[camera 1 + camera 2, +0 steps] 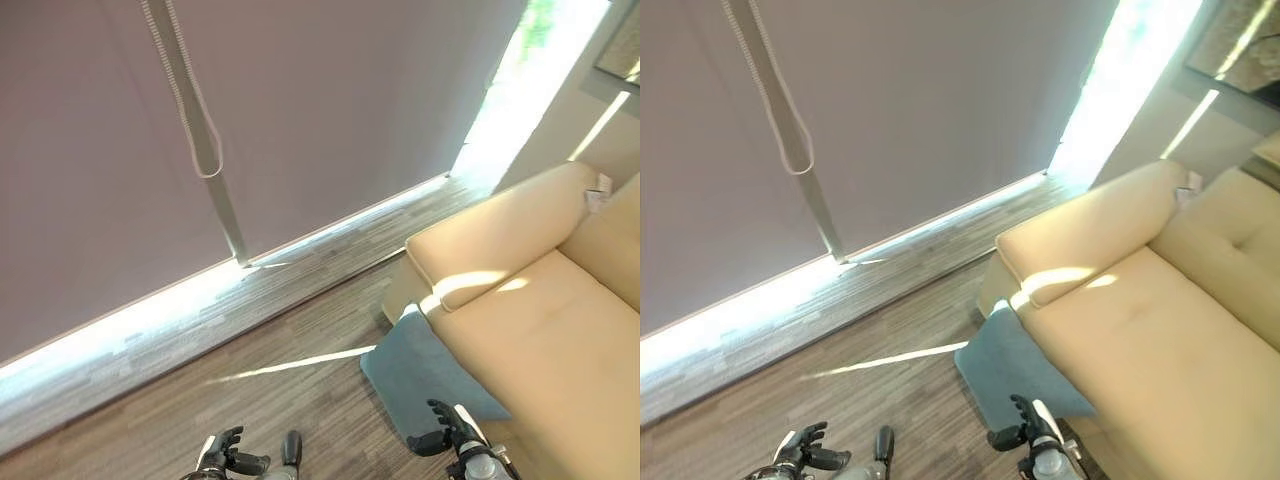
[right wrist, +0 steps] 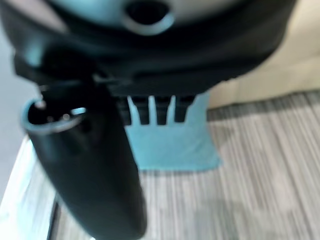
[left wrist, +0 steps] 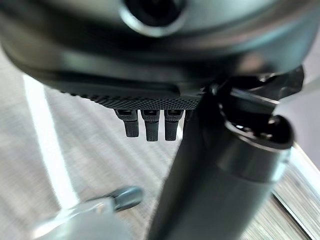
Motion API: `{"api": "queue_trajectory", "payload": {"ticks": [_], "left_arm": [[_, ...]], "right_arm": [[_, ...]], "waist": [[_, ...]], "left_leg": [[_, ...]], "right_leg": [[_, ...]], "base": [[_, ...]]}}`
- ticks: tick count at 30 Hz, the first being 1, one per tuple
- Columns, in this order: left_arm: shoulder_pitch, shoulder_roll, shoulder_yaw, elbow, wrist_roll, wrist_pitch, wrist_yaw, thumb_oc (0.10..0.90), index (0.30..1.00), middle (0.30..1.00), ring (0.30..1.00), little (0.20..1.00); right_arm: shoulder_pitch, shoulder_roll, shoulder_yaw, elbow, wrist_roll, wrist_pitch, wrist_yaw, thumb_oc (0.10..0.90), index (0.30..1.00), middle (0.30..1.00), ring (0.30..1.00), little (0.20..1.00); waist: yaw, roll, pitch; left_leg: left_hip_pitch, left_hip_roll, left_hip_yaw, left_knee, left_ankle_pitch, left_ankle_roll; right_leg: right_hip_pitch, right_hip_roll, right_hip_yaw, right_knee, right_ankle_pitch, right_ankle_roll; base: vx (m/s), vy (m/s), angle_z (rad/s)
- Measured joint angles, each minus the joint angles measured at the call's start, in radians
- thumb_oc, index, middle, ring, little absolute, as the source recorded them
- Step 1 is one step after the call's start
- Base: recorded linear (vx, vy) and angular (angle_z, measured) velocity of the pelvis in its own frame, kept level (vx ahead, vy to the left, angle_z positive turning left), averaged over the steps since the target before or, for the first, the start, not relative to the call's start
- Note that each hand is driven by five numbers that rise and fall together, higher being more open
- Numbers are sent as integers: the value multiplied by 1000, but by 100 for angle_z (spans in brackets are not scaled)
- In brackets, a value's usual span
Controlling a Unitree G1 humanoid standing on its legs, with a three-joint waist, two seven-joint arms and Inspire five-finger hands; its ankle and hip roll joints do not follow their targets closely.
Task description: Pick up all the scattered cushions and arrange them neatly on the sofa.
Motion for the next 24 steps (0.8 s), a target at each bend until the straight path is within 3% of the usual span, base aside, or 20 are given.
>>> {"api": "queue_trajectory", "payload": {"ticks": [1, 3, 4, 5, 6, 7, 9, 10, 11, 13, 15, 18, 19, 21, 23, 24], "left_arm": [[-11, 10, -2, -1, 0, 3, 0, 800, 900, 900, 900, 900], [-22, 21, -1, -4, 0, 6, 1, 800, 900, 900, 900, 900], [-20, 31, 2, -6, 0, -1, 5, 800, 900, 900, 900, 900], [-18, 40, 6, -10, 0, -1, 7, 800, 900, 900, 900, 900], [-27, 55, 7, -9, 0, -1, 7, 800, 900, 900, 900, 900], [-38, 56, 10, -9, 0, -1, 7, 800, 900, 900, 900, 900], [-32, 62, 9, 0, 0, -2, 7, 800, 900, 900, 900, 900], [-22, 64, 9, 4, 0, -1, 4, 800, 900, 900, 900, 900], [0, 63, 9, 7, 0, 0, 4, 800, 900, 900, 900, 900], [22, 60, 8, 7, 0, 5, -2, 800, 900, 900, 900, 900], [34, 55, 8, 6, 0, 5, -3, 800, 900, 900, 900, 900], [37, 48, 7, 6, 1, 5, -4, 800, 900, 900, 900, 900], [34, 38, 7, 5, 1, 4, -6, 800, 900, 900, 900, 900], [27, 30, 6, 7, 1, 3, -11, 800, 900, 900, 900, 900], [39, 16, 10, 3, 0, 1, -11, 800, 900, 900, 900, 900], [40, 1, 6, 2, 1, 1, -11, 800, 900, 900, 900, 900]], "right_arm": [[15, 10, 0, -11, 1, 1, 0, 800, 900, 900, 900, 900], [19, 19, -5, -41, 1, 1, 1, 800, 900, 900, 900, 900], [18, 34, -11, -63, 1, -1, 0, 800, 900, 900, 900, 900], [5, 49, -10, -75, 1, 0, 1, 800, 900, 900, 900, 900], [8, 68, -6, -97, 1, -18, 1, 800, 900, 900, 900, 900], [14, 71, -4, -95, 1, -14, 2, 800, 900, 900, 900, 900], [4, 81, -4, -82, 0, -9, 12, 800, 900, 900, 900, 900], [7, 79, -7, -84, 0, -10, 12, 800, 900, 900, 900, 900], [-3, 76, -10, -84, 0, -8, 13, 800, 900, 900, 900, 900], [11, 64, -11, -83, 0, -7, 10, 800, 900, 900, 900, 900], [34, 57, -24, -80, -1, -3, 10, 800, 900, 900, 900, 900], [50, 45, -32, -79, 0, 0, 9, 800, 900, 900, 900, 900], [58, 35, -46, -78, 1, 0, 10, 800, 900, 900, 900, 900], [56, 24, -50, -81, 1, -1, 8, 800, 900, 900, 900, 900], [43, 6, -47, -85, 1, -4, 7, 800, 900, 900, 900, 900], [39, -16, -47, -89, 1, -5, 0, 800, 900, 900, 900, 900]], "waist": [[-21, -10, -4], [-29, -10, -1], [-9, -12, -1], [6, -12, 1], [-12, -15, 2], [-16, -17, 4], [17, -26, 0], [7, -27, 0], [17, -35, -7], [-4, -39, -7], [-15, -31, -7], [-14, -15, -1], [-11, -17, 0], [-12, -29, 5], [-4, -32, 8], [-8, -6, -4]], "left_leg": [[18, -20, 18, -7, -7, 32], [31, -25, 56, -10, -16, 48], [49, -21, 135, -21, -27, 57], [63, -19, 188, -33, -36, 54], [69, -20, 195, -33, -52, 37], [70, -19, 192, -33, -61, 34], [78, -5, 244, -33, -70, 24], [80, -4, 275, -34, -78, 19], [88, -1, 305, -33, -89, 15], [101, 1, 304, -33, -97, 9], [114, 15, 293, -32, -97, -5], [112, 54, 300, 26, -125, -53], [94, 67, 295, 105, -129, -70], [43, 72, 287, 260, -135, -93], [-17, 89, 258, 422, -158, -116], [-32, 87, 193, 436, -171, -136]], "right_leg": [[-64, -20, -1, 132, -52, 48], [-134, -28, -13, 276, -73, 79], [-213, -74, -85, 357, -99, 90], [-257, -140, -203, 354, -102, 91], [-276, -185, -289, 239, -94, 90], [-282, -188, -307, 211, -90, 83], [-338, -182, -367, 190, -67, 69], [-361, -194, -423, 182, -41, 58], [-381, -235, -550, 191, 4, 42], [-370, -233, -545, 159, 68, 50], [-334, -192, -515, 102, 118, 11], [-288, -144, -500, 52, 118, -14], [-254, -137, -489, 9, 124, -41], [-229, -141, -461, -20, 120, -61], [-178, -129, -416, -74, 157, -90], [-152, -107, -402, -110, 178, -106]], "base": [[83, 101, -43], [80, 73, -75], [118, 70, -155], [233, 64, -167], [149, 39, -89], [213, 30, -57], [95, -21, -59], [115, -61, -77], [144, -89, -66], [154, -89, -27], [119, -87, 9], [118, -118, -8], [113, -129, -2], [54, -49, -30], [61, 13, -71], [115, 40, -64]]}}
